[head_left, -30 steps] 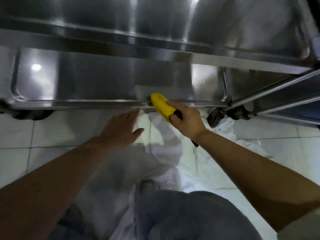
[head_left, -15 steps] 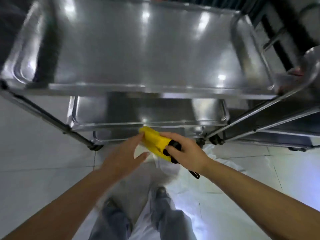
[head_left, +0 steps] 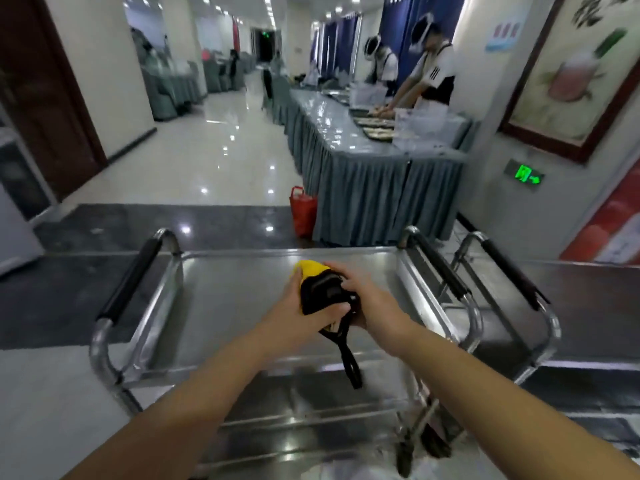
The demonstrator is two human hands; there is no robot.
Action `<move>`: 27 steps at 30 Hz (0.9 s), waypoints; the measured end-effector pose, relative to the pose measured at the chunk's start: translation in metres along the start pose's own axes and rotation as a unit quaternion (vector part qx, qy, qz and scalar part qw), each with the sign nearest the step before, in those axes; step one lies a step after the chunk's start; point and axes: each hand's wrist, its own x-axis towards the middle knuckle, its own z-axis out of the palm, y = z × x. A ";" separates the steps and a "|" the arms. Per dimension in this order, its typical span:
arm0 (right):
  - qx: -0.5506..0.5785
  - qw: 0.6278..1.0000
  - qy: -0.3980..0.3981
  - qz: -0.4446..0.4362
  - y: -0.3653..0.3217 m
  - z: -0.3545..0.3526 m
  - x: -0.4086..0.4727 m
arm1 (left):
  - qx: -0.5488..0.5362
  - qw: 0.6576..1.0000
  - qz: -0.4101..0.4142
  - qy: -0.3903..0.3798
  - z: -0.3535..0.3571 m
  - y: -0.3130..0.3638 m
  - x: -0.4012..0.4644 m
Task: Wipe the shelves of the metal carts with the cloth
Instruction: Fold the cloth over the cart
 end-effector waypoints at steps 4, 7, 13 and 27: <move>-0.020 0.998 0.011 -0.057 -0.033 -0.029 -0.004 | 0.050 0.995 0.083 -0.038 0.000 0.047 0.023; -0.048 0.992 0.026 -0.112 -0.045 -0.059 -0.007 | 0.085 0.990 0.102 -0.057 0.007 0.077 0.037; -0.130 0.980 0.049 -0.145 -0.055 -0.125 -0.008 | 0.164 0.978 0.111 -0.068 0.024 0.105 0.076; -0.051 0.995 0.076 -0.033 -0.009 -0.221 0.032 | 0.195 0.955 0.031 -0.220 0.054 0.097 0.177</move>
